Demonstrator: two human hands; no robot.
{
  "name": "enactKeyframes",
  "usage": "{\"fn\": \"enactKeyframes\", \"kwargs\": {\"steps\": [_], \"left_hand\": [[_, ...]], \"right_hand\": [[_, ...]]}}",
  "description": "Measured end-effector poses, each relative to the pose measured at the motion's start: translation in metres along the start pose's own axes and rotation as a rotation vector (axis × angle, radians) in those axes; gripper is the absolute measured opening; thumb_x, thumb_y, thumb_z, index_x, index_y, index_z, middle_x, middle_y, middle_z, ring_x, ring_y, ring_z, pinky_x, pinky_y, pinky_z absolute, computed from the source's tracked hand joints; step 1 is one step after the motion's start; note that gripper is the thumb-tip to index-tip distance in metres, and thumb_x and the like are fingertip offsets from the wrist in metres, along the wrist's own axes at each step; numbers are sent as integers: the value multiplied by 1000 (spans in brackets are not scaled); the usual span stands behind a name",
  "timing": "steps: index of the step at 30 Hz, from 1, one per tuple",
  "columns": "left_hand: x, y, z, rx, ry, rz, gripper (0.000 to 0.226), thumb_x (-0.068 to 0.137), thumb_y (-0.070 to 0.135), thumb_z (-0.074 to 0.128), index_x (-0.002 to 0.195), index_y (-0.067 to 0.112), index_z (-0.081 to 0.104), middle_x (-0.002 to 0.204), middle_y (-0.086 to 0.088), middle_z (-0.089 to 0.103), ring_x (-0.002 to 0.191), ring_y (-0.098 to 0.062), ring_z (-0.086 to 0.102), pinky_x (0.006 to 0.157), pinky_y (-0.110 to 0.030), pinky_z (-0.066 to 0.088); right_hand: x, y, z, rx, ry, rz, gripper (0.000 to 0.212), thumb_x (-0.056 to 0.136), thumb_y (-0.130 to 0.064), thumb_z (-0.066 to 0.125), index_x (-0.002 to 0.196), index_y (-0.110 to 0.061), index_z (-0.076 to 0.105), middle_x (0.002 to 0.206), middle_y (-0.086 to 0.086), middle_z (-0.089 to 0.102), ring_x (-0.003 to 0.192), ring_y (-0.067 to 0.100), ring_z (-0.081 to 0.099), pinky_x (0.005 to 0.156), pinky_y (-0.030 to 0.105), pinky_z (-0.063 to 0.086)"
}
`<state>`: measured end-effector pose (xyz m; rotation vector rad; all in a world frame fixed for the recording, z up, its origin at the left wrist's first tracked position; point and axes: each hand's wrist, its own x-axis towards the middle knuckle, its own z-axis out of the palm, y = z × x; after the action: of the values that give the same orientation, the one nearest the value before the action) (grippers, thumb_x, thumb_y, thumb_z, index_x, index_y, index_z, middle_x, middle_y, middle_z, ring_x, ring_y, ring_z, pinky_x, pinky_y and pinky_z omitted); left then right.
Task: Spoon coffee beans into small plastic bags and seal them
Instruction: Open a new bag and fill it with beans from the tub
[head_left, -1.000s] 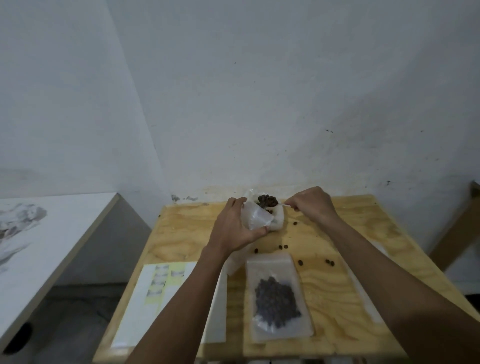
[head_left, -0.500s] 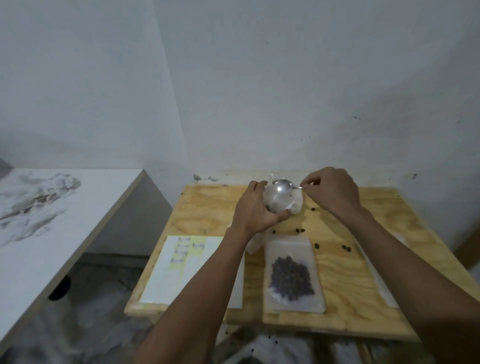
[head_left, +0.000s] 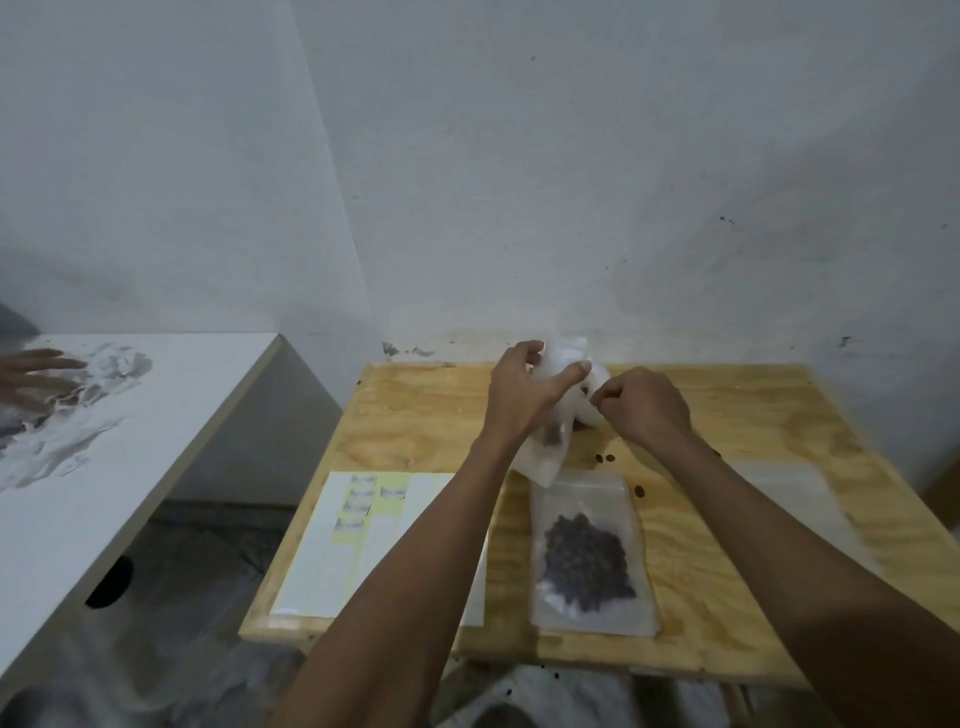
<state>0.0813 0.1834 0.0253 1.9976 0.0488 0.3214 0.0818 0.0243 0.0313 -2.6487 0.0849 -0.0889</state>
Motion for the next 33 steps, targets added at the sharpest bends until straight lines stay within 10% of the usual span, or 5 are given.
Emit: {"fn": "enactKeyframes", "kwargs": {"steps": [7,23,33], "left_hand": [[8,1,-2,48,-61,34,97,58,76,66,133,15,60,122,4,63,107,-15,63,92,-39,56],[-15,-7,-21,460,-140,273,111,58,81,56,142,10,47,130,-1,50,111,-20,58,85,-36,52],[-22,-4,-18,419,-74,272,91,67,68,75,134,12,51,124,-1,53,104,-19,59,75,-28,45]], "right_hand": [[12,10,-5,496,-93,296,24,73,-27,84,76,-4,76,81,11,75,72,29,68,60,36,45],[2,4,-57,435,26,221,40,69,-9,71,52,-17,36,51,2,39,49,20,32,51,31,31],[-13,-10,-65,147,-35,-93,12,85,-26,74,80,-21,83,78,-3,77,68,17,70,67,35,61]]}}
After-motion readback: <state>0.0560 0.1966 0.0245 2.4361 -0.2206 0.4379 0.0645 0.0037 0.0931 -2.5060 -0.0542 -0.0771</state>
